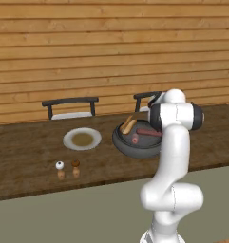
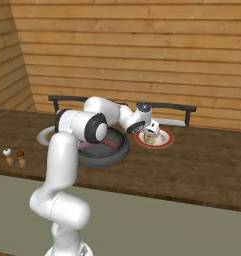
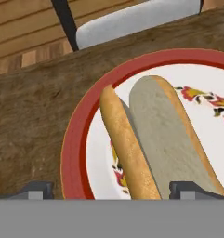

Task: Place one bun and one sausage from the bowl on each plate.

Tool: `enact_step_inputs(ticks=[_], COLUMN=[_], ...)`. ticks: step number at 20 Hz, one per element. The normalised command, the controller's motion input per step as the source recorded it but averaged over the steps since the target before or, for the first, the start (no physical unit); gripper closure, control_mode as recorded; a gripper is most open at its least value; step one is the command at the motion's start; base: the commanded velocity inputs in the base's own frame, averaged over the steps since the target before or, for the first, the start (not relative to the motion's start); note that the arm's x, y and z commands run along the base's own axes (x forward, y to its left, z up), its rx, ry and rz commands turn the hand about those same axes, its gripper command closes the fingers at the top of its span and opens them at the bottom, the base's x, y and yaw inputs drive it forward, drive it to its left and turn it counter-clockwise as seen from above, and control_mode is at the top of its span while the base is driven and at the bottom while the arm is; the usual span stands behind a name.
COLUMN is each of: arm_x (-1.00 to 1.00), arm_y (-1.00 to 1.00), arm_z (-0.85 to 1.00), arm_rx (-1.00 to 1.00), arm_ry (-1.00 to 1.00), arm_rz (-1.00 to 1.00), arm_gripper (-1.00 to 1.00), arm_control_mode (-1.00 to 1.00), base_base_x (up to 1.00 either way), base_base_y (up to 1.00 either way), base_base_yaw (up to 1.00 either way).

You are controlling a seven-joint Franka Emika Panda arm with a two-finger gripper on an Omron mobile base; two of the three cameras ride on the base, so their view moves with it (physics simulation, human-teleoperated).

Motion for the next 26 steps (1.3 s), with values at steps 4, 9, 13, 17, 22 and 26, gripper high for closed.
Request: enact_step_inputs(ticks=[4, 9, 13, 17, 22, 26], arm_x=[0.23, 0.08, 0.02, 0.07, -0.03, -0.11], arm_y=[0.0, -0.04, -0.08, 0.0, 0.0, -0.01], arm_z=[-0.17, 0.63, 0.86, -0.04, -0.55, -0.79], arm_rx=[0.06, 0.09, 0.03, 0.0, 0.0, 0.0], arm_ry=[-0.24, -0.1, -0.02, -0.27, -0.58, -0.19], arm_rz=[-0.05, -0.11, -0.08, 0.01, 0.11, 0.07], arm_gripper=[-1.0, -1.0, -1.0, -1.0, -1.0, -1.0], arm_control_mode=[-1.0, -1.0, -1.0, -1.0, -1.0, -1.0], base_base_x=[0.0, 0.0, 0.0, 0.0, 0.0, 0.0], base_base_y=[0.0, 0.0, 0.0, 0.0, 0.0, 0.0], base_base_yaw=[0.0, 0.0, 0.0, 0.0, 0.0, 0.0])
